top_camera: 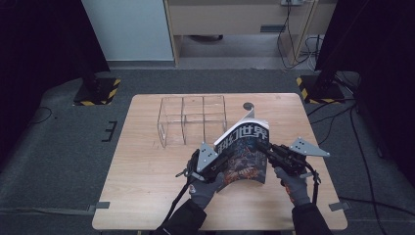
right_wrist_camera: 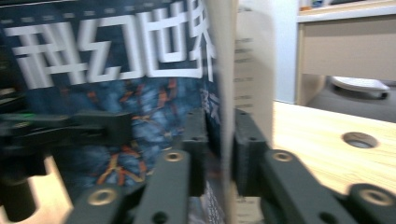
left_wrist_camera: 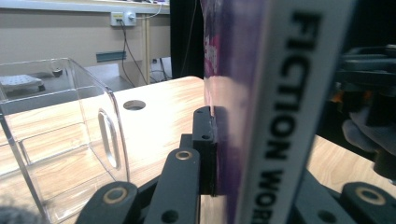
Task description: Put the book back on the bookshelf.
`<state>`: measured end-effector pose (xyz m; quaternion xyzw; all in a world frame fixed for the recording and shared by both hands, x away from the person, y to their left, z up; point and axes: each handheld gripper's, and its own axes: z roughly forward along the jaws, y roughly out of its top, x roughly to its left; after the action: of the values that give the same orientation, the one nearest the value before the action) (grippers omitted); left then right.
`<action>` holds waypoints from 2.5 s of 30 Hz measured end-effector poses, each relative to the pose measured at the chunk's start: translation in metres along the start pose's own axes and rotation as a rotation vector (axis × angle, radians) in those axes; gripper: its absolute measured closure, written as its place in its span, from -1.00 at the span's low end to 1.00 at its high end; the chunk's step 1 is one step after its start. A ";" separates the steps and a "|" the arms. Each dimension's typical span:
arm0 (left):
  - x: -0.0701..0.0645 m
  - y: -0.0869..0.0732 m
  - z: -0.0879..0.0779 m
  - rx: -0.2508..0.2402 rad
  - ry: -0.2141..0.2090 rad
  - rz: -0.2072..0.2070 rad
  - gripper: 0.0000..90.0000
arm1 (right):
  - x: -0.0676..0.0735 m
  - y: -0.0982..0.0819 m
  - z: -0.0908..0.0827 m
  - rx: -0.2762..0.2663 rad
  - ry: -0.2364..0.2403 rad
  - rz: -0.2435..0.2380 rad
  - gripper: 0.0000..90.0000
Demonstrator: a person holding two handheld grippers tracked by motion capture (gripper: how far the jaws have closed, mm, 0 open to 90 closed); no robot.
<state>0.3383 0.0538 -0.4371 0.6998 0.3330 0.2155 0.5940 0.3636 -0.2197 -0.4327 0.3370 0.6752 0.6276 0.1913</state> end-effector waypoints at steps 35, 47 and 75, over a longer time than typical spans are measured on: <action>-0.013 -0.002 -0.006 -0.014 -0.037 0.036 0.66 | -0.047 0.004 0.038 -0.026 -0.107 0.101 0.34; -0.009 -0.003 0.000 -0.035 0.016 0.028 0.67 | -0.038 0.002 0.040 0.014 -0.043 0.077 0.45; 0.022 0.021 -0.030 -0.019 0.087 -0.051 0.82 | -0.044 -0.012 0.018 0.141 -0.231 0.042 -0.24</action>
<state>0.3364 0.0887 -0.4127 0.6753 0.3740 0.2337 0.5911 0.4040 -0.2377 -0.4546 0.4337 0.6841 0.5393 0.2306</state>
